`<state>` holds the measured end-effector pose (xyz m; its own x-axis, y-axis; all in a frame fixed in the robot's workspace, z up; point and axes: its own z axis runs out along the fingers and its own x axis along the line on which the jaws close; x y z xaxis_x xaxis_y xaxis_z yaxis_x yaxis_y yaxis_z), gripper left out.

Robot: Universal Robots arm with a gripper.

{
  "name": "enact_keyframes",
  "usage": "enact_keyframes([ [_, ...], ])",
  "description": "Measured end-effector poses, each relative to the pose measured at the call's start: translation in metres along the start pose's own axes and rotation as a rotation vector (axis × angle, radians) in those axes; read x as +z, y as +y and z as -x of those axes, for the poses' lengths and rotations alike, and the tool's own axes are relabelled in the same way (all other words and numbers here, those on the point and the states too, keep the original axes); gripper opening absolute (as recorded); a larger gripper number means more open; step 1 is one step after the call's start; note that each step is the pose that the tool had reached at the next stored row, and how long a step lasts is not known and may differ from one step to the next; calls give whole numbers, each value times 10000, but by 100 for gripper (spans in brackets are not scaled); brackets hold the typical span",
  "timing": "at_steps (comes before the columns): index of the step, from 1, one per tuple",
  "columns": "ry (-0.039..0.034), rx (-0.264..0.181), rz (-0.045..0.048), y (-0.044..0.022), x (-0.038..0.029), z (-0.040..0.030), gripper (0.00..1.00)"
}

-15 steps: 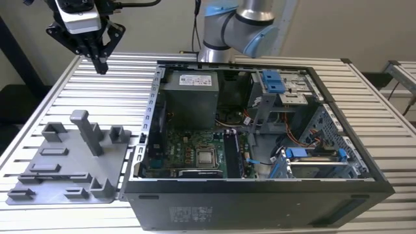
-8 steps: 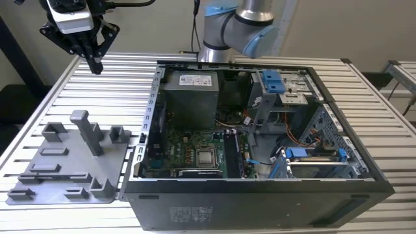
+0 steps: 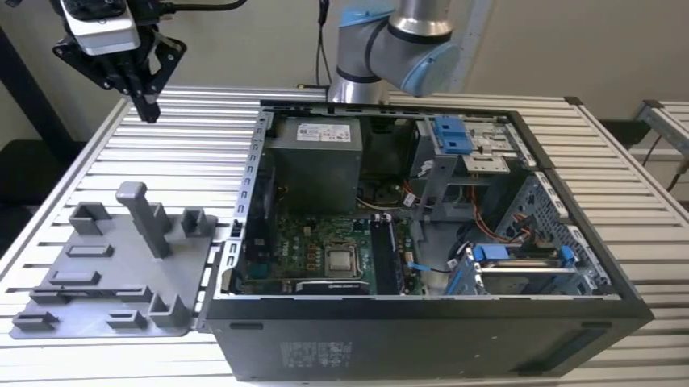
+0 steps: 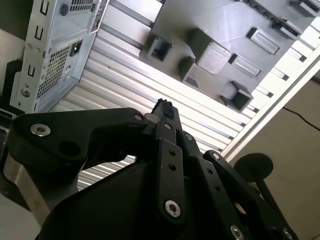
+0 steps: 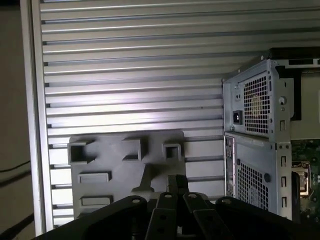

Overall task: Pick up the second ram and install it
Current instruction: 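Reach for the second ram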

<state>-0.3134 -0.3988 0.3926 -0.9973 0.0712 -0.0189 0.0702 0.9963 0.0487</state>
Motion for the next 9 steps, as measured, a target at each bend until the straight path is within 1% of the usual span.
enact_keyframes([
  [9, 0, 0, 0, -10, -3, -138, 11],
])
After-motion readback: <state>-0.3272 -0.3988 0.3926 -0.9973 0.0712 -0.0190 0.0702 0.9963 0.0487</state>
